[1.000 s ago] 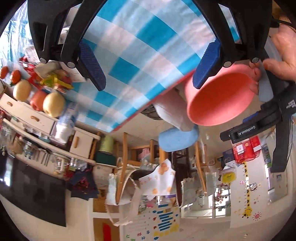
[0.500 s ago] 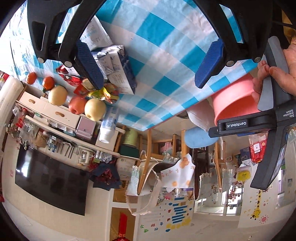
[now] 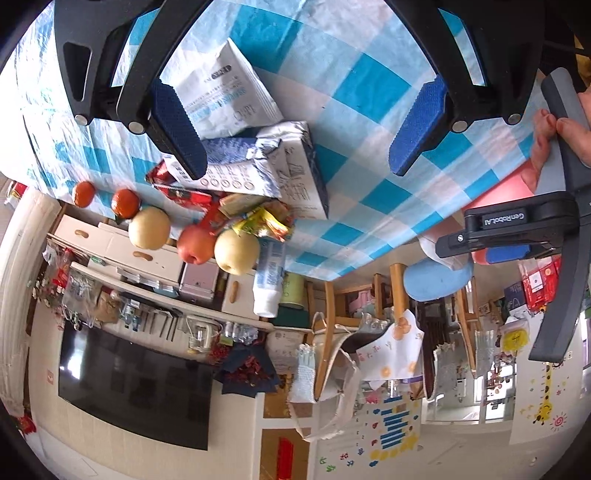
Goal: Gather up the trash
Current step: 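Move both open tools back over the table, then grasp the white milk carton with the left tool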
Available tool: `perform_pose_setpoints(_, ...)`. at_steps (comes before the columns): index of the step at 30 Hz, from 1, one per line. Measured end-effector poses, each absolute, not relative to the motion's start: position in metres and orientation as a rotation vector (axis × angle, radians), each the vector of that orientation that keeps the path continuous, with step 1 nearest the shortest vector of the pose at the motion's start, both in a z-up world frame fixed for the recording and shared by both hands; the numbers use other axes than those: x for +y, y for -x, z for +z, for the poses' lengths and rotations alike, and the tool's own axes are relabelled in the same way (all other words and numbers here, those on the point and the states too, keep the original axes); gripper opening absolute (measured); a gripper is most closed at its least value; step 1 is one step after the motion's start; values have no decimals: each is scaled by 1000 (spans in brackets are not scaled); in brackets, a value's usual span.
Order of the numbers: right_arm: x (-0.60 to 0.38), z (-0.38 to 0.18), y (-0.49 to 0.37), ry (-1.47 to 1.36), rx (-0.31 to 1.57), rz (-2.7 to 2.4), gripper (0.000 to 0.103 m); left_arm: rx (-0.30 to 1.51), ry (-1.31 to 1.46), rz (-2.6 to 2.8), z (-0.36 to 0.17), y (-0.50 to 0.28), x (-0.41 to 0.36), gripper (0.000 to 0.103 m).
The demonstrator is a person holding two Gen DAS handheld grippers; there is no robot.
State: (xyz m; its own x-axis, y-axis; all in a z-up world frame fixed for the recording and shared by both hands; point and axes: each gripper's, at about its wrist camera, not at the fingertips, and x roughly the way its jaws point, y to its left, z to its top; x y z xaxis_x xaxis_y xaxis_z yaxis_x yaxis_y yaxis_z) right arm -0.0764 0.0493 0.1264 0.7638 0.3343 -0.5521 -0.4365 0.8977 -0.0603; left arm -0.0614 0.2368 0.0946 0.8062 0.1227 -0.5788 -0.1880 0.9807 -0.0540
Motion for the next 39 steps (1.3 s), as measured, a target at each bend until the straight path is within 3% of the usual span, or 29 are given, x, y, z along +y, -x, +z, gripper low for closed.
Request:
perform_pose_setpoints(21, -8, 99, 58, 173, 683, 332, 99, 673, 31, -84, 81, 48, 163, 90)
perform_pose_setpoints(39, -88, 98, 29, -206, 848, 292, 98, 681, -155, -300, 73, 18, 81, 90)
